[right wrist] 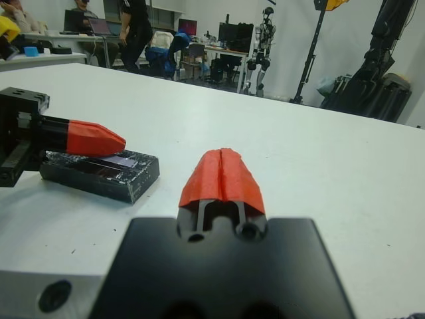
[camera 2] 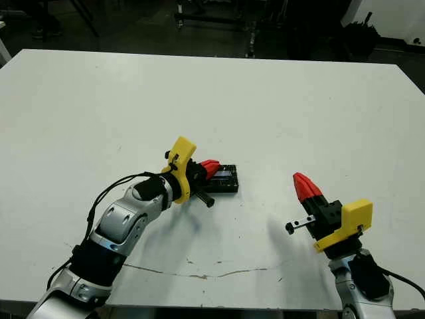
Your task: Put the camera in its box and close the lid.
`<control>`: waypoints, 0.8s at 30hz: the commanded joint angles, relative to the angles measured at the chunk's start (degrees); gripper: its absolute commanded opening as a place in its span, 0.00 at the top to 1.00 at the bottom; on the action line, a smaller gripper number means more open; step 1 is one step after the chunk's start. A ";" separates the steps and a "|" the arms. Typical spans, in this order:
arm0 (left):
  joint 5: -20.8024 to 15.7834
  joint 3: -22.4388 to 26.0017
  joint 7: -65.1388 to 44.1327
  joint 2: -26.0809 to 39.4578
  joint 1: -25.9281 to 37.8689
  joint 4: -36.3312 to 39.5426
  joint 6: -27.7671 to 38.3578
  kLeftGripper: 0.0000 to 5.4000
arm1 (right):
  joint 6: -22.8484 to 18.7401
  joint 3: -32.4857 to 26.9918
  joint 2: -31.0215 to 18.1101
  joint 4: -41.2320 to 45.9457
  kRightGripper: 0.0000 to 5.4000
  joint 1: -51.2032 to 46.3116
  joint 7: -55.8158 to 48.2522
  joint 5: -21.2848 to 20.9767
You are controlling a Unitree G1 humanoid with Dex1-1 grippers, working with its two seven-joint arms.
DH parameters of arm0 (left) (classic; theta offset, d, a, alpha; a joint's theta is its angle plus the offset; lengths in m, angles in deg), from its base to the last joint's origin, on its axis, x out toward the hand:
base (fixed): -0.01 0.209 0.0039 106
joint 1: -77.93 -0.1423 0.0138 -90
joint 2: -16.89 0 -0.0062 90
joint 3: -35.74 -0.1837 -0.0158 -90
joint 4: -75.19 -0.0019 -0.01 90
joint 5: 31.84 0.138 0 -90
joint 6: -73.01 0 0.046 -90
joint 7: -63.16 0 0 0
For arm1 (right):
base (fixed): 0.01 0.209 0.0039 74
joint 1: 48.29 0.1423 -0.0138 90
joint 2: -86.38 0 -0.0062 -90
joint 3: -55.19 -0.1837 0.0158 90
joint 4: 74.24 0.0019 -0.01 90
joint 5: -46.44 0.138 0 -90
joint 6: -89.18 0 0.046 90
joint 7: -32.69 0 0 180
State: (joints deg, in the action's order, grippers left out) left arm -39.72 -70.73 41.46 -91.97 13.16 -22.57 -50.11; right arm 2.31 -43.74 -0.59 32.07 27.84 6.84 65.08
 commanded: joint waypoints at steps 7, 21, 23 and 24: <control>-3.02 3.13 -1.55 3.50 -7.00 9.54 -1.75 1.00 | 0.60 -0.31 -0.60 -0.08 1.00 -0.14 0.33 -0.85; -1.80 17.90 2.99 5.43 -14.12 13.80 38.07 1.00 | -0.29 -0.05 3.11 1.79 1.00 2.00 7.47 -1.88; -1.00 19.47 5.21 5.13 -14.96 11.74 42.06 1.00 | -1.00 -0.24 4.18 2.58 1.00 2.22 10.28 -2.68; -0.28 20.16 6.84 4.86 -15.56 11.05 43.41 1.00 | -1.09 -0.30 4.80 2.92 1.00 2.38 11.93 -3.53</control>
State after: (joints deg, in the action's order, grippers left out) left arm -40.98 -51.56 46.53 -86.94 -1.09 -9.92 -8.40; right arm 2.21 -43.62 3.56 34.31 29.77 16.78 62.60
